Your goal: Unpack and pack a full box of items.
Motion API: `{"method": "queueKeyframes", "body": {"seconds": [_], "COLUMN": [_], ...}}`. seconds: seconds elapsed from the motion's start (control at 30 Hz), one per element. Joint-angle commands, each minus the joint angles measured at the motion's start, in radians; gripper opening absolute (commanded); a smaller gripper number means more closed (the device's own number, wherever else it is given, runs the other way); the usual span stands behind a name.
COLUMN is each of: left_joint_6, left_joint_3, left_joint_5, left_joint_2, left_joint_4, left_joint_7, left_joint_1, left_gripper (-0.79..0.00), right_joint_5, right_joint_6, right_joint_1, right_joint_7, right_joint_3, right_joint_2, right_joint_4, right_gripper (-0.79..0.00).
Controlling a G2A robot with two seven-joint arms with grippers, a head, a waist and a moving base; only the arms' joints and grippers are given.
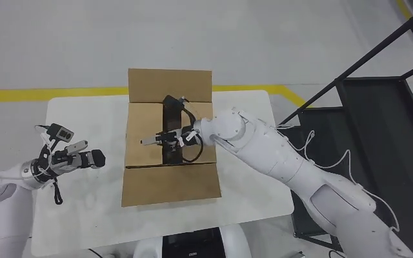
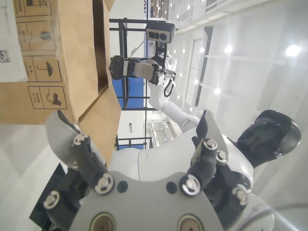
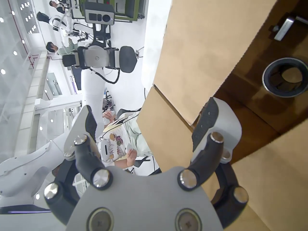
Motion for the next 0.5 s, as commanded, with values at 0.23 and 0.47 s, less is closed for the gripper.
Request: {"method": "queueKeyframes", "body": {"seconds": [0.23, 0.47], "left_joint_6": [-0.035, -0.046], "left_joint_3": [0.018, -0.006], "left_joint_5": [-0.077, -0.128], "left_joint_2": [0.036, 0.056], "left_joint_4": [-0.006, -0.041], "left_joint_7": [0.0, 0.0], "left_joint_1": [0.026, 0.094], "left_gripper": [0.0, 0.0], "right_joint_5": [0.011, -0.012], "right_joint_6": [-0.022, -0.031], "right_joint_1": [0.047, 0.057], "right_joint_7": [-0.012, -0.016], "right_joint_3": [-0.085, -0.072], "right_joint_2": [-0.079, -0.097], "right_joint_4": [0.158, 0.184], "right_gripper": [0.0, 0.0]}}
